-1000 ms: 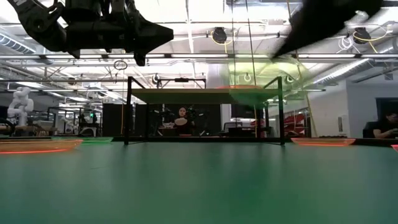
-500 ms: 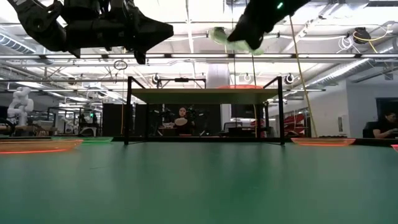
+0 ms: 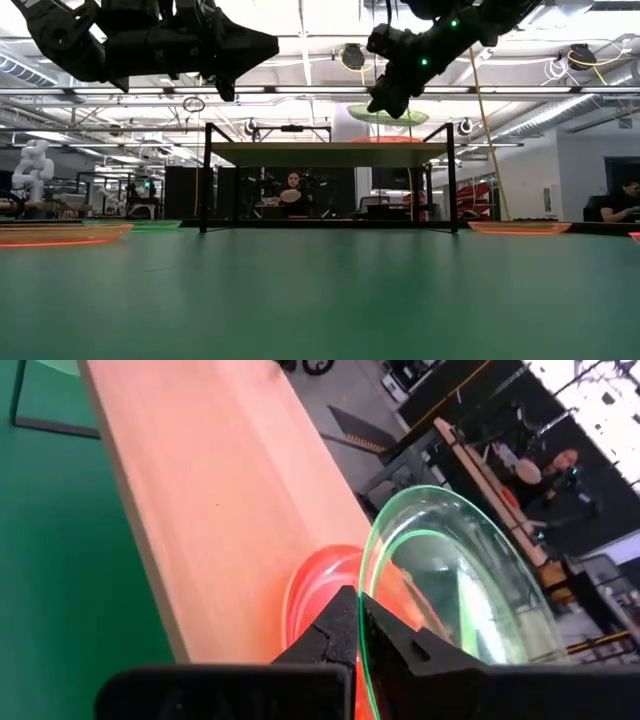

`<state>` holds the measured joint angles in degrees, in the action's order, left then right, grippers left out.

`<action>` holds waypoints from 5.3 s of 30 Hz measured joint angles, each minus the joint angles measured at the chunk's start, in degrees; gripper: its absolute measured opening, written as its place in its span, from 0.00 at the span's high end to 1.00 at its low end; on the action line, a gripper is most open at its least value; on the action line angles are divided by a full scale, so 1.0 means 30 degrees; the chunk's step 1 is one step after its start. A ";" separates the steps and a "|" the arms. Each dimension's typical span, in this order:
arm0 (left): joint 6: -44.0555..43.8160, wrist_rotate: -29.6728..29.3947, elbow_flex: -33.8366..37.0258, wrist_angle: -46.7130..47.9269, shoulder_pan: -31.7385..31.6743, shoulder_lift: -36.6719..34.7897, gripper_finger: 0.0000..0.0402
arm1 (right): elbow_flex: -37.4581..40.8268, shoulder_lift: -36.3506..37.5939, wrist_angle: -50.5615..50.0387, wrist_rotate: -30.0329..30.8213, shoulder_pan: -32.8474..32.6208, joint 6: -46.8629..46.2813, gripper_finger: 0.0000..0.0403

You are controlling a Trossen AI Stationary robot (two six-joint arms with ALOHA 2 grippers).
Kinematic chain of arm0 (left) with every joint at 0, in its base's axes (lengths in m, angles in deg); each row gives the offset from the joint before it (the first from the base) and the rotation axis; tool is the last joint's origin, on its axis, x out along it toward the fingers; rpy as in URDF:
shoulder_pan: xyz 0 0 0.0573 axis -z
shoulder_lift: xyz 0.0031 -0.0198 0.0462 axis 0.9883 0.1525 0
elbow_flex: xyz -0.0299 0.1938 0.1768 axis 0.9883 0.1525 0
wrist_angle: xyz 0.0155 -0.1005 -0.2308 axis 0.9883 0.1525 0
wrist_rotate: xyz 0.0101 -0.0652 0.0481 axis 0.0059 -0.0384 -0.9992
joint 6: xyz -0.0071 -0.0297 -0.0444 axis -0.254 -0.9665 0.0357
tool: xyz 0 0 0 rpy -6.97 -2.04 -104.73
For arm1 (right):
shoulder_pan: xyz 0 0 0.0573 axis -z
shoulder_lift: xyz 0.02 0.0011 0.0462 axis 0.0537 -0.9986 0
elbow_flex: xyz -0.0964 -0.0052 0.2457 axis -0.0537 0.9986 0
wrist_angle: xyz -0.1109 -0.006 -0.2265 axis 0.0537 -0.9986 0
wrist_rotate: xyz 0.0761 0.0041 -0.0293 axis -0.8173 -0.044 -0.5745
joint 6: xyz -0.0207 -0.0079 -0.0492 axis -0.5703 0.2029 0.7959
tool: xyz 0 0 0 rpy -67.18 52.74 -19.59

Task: Place and stack plates onto a shelf
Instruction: Stack the green plate on top of the pink plate on the shelf, then stack the orange plate on top of the green plate on the shelf

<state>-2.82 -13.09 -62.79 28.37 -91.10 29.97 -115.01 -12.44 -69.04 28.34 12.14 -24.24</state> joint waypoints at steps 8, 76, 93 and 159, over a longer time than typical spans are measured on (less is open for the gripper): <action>0.0148 0.0000 0.0000 0.0007 0.0000 0.0000 0.82 | 0.0000 0.0000 -0.0206 -0.0061 -0.0006 -0.0016 0.95; -0.0254 -0.4815 -1.1354 3.3780 0.4029 -0.1158 0.82 | 0.6003 1.2909 -0.7766 0.0544 -1.3186 -1.4072 0.71; -0.9552 -0.0827 -0.4946 3.2333 1.0600 -0.1151 0.82 | 0.6011 1.2844 -0.5579 -0.1444 -1.3216 -1.3996 0.71; -1.9058 0.0581 0.1916 2.0945 1.5027 -0.5931 0.99 | 0.6006 1.2662 -0.5471 -0.1399 -1.3237 -1.3953 0.71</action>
<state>-60.00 -11.35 -57.04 91.21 -46.01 12.17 -96.99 25.55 -85.45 24.14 -27.57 -66.10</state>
